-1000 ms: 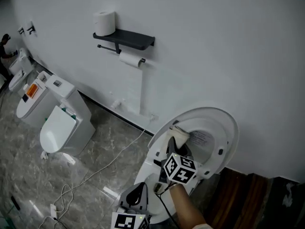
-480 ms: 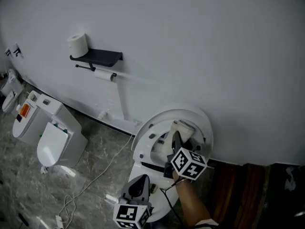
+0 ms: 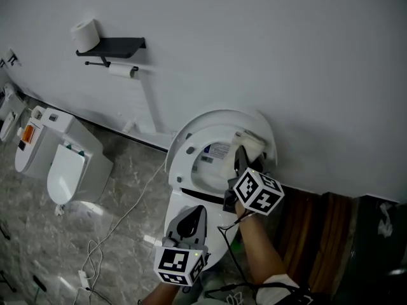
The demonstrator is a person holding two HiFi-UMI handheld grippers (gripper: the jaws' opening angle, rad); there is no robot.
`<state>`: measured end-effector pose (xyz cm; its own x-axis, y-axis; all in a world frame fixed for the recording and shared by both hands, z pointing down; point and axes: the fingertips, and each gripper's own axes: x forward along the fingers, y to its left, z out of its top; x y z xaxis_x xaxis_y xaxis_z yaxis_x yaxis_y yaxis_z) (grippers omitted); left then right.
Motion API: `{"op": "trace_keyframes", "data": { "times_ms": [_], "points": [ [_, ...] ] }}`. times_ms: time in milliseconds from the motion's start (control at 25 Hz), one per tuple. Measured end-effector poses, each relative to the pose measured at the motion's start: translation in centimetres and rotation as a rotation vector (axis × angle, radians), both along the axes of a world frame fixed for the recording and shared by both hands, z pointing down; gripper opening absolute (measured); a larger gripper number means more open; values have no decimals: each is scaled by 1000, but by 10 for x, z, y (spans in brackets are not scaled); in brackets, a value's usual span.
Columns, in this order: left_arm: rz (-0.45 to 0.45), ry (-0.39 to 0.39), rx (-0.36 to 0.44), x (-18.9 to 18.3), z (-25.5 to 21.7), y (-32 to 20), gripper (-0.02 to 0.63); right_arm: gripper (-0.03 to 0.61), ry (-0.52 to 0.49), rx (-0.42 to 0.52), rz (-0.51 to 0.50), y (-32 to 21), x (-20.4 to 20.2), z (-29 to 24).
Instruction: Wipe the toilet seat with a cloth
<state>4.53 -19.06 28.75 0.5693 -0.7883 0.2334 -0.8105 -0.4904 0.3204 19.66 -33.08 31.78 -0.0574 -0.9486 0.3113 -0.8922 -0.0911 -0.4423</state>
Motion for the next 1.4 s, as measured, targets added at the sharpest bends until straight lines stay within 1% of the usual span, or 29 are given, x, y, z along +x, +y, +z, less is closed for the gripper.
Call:
{"op": "trace_keyframes", "data": {
  "times_ms": [200,320,400,440,520,640,680,720,760,800,840,880,920,960,1040,1160,1280,1400],
  "points": [
    [0,2,0,0,1,7,11,89,48,-7,-22,1,0,-2],
    [-9,4,1,-7,1,12,11,89,68,-32,-37,3,-2,2],
    [-5,-1,17,-12,0,14,11,89,90,-43,-35,5,-2,0],
    [15,-4,32,-12,-2,13,11,89,97,-40,-36,8,-2,-4],
    [107,-27,94,-2,-9,0,11,89,96,-14,-49,20,-1,-13],
    [274,-126,239,24,-30,-48,17,89,94,16,-65,54,9,-27],
    [312,-162,267,33,-37,-69,49,89,91,16,-69,67,14,-30],
    [344,-203,276,42,-41,-91,142,89,84,12,-72,81,19,-31],
    [369,-252,269,51,-39,-111,205,89,73,6,-74,96,25,-31],
    [387,-310,253,58,-34,-130,252,89,58,-2,-74,110,31,-30],
    [393,-371,239,64,-26,-147,270,89,39,-9,-73,123,37,-28],
    [388,-431,233,69,-20,-163,270,89,22,-14,-69,135,44,-27],
    [378,-480,232,73,-16,-177,270,89,7,-16,-62,145,51,-26],
    [373,-513,221,77,-11,-188,270,89,-6,-16,-54,152,58,-25],
    [371,-532,175,84,1,-204,268,89,-34,-17,-40,163,70,-22],
    [371,-518,127,87,6,-211,268,89,-74,-26,-17,173,81,-13],
    [359,-520,116,86,5,-204,267,89,-107,-30,3,182,87,-7],
    [346,-523,118,79,1,-186,267,89,-133,-14,7,189,81,-10]
  ]
}}
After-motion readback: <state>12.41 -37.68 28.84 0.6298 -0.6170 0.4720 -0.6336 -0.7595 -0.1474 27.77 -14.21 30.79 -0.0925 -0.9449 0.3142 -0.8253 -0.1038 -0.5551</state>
